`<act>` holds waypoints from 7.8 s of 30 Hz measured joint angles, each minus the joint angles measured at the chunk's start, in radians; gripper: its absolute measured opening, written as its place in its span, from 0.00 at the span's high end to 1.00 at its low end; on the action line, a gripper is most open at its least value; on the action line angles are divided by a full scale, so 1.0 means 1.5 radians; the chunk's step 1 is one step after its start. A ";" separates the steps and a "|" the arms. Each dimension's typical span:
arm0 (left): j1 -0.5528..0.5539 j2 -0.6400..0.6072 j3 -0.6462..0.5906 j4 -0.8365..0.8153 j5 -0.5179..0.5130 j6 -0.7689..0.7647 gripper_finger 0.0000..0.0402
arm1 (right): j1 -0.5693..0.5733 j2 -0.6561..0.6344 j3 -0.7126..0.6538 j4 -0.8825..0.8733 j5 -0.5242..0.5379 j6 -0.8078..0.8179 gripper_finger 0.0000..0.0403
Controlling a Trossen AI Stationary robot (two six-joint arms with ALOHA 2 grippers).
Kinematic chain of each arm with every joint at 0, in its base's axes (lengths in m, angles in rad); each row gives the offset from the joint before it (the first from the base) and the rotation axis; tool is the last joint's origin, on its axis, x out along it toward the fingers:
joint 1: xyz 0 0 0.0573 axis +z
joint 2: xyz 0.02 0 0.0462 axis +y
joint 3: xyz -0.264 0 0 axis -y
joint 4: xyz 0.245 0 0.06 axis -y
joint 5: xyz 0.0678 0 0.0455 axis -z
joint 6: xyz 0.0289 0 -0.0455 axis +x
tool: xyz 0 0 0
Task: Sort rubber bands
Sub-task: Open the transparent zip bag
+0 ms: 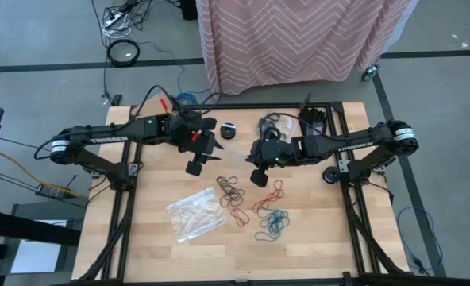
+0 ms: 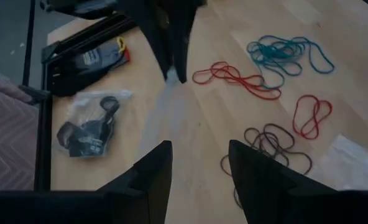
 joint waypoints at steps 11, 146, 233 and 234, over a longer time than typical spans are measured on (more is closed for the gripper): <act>-0.004 0.010 0.000 0.020 -0.032 0.027 0.63 | -0.005 -0.002 0.001 0.021 -0.017 0.010 1.00; -0.085 0.091 0.101 -0.226 -0.025 -0.063 1.00 | -0.106 0.067 0.133 0.093 -0.354 -0.073 0.50; -0.135 0.153 0.166 -0.252 -0.027 -0.025 1.00 | -0.152 0.130 0.133 0.016 -0.248 0.043 1.00; -0.136 0.153 0.166 -0.253 -0.024 -0.025 1.00 | -0.152 0.130 0.133 0.016 -0.237 0.046 1.00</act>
